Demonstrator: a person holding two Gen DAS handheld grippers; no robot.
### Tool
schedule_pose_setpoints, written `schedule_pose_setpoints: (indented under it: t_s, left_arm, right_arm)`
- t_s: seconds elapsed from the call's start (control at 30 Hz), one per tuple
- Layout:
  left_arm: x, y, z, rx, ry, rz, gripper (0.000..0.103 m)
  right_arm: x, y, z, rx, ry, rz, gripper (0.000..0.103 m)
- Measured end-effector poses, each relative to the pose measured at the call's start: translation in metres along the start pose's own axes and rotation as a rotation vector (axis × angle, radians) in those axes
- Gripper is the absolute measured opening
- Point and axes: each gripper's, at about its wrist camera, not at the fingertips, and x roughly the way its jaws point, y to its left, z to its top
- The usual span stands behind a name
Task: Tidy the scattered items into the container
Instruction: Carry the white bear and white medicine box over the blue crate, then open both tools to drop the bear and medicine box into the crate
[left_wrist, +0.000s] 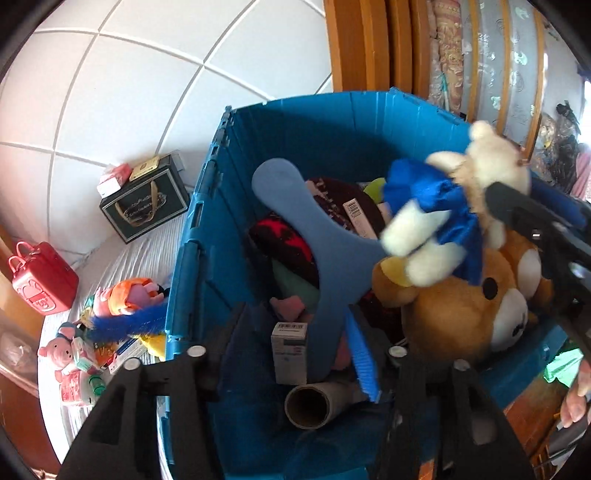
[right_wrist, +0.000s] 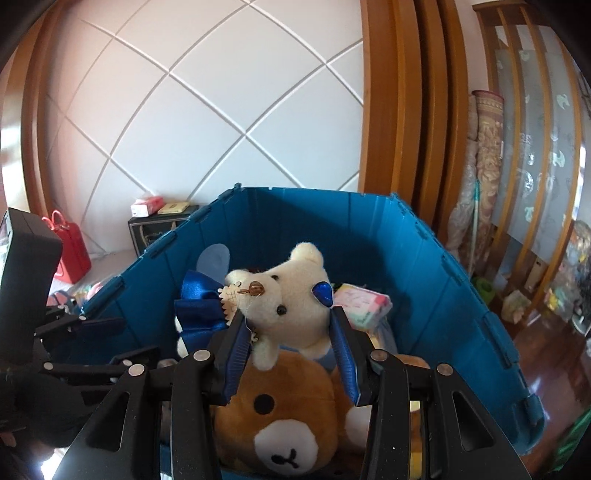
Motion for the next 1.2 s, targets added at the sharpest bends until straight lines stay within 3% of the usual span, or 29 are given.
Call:
schedule_pose_setpoints:
  t_s: [0.37, 0.5, 1.2]
  left_arm:
    - [-0.030, 0.009, -0.017, 0.010, -0.087, -0.038, 0.060]
    - [-0.027, 0.009, -0.018, 0.014, -0.088, -0.042, 0.060]
    - [-0.023, -0.007, -0.013, 0.035, -0.103, -0.089, 0.060]
  right_arm:
    - [0.002, 0.031, 0.014, -0.056, 0.021, 0.055, 0.043]
    - [0.006, 0.039, 0.010, -0.057, 0.042, 0.071, 0.050]
    - [-0.011, 0.003, -0.014, 0.074, 0.063, 0.005, 0.055]
